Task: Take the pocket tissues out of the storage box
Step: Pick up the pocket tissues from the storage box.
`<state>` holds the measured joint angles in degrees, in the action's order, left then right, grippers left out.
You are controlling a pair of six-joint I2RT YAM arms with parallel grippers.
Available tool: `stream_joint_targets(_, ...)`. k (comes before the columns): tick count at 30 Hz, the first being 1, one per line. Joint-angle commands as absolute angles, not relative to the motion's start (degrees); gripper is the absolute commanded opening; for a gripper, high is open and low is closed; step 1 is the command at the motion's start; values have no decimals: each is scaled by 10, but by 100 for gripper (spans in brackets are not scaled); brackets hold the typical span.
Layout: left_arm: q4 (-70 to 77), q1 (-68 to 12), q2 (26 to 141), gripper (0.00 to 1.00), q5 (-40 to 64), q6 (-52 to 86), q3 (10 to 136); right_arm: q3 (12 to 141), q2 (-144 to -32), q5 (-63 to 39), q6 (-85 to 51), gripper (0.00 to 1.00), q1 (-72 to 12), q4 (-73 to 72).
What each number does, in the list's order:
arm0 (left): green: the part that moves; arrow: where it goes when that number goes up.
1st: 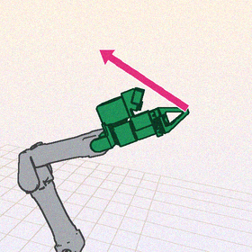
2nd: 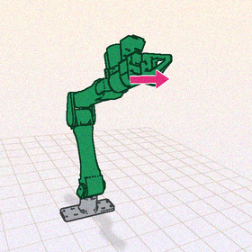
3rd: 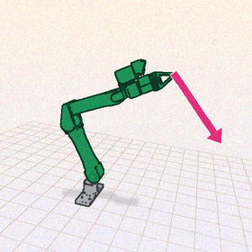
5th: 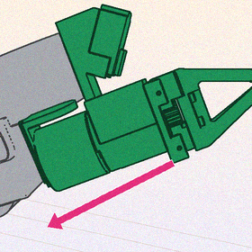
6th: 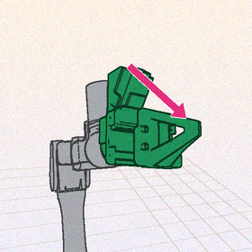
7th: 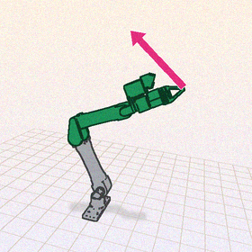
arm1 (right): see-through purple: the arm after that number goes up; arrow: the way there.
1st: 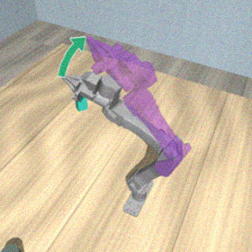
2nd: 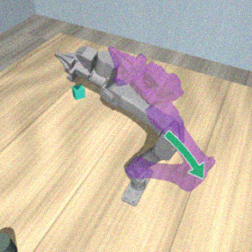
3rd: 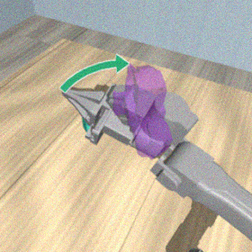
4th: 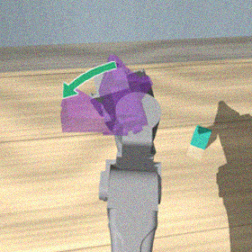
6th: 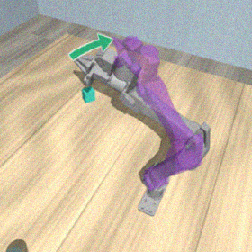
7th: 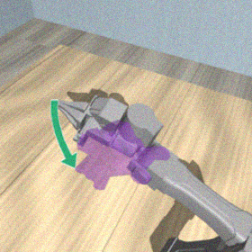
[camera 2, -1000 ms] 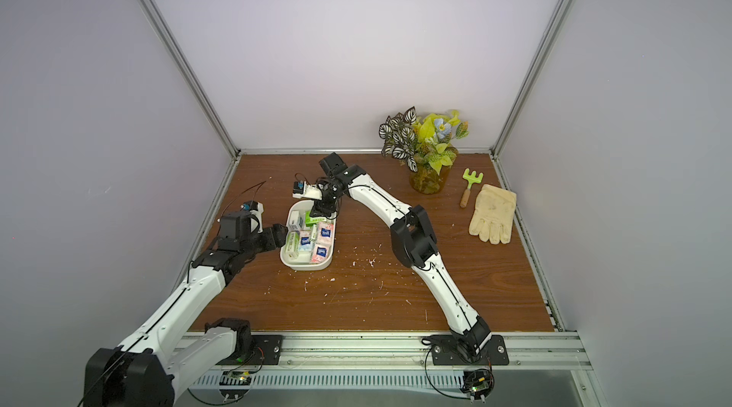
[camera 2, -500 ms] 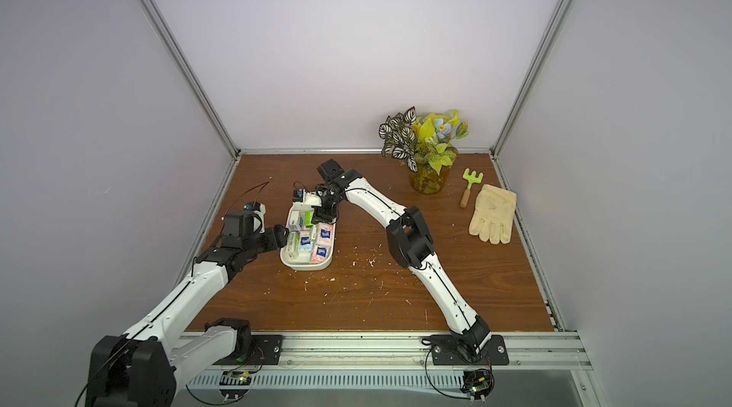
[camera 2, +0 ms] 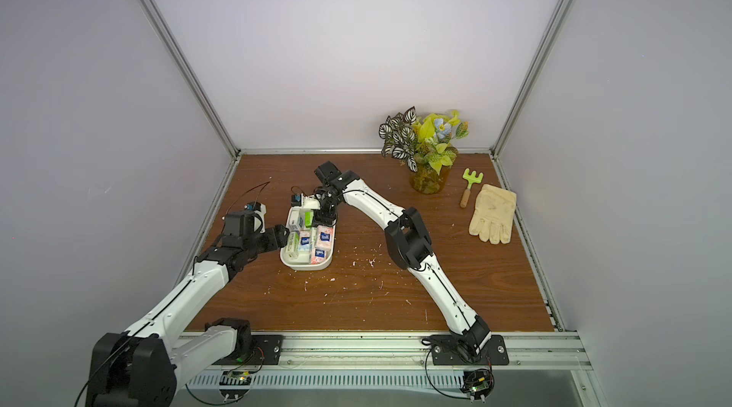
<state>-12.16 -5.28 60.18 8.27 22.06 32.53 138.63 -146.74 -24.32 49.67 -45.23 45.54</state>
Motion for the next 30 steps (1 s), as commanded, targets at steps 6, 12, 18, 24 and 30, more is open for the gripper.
stream_joint_targets(6,-120,-57,605,82,80,212,329,1386,-1460,-242,511,75,-460,474)
stream_joint_targets(12,-121,-57,605,82,81,210,328,1375,-1465,-231,511,73,-461,461)
stream_joint_targets(18,-122,-57,603,82,79,210,329,1369,-1469,-220,506,70,-465,456)
stream_joint_targets(24,-123,-57,602,83,79,210,330,1363,-1459,-203,499,63,-473,440)
stream_joint_targets(30,-125,-57,597,83,76,209,330,1319,-1416,-199,476,59,-475,395)
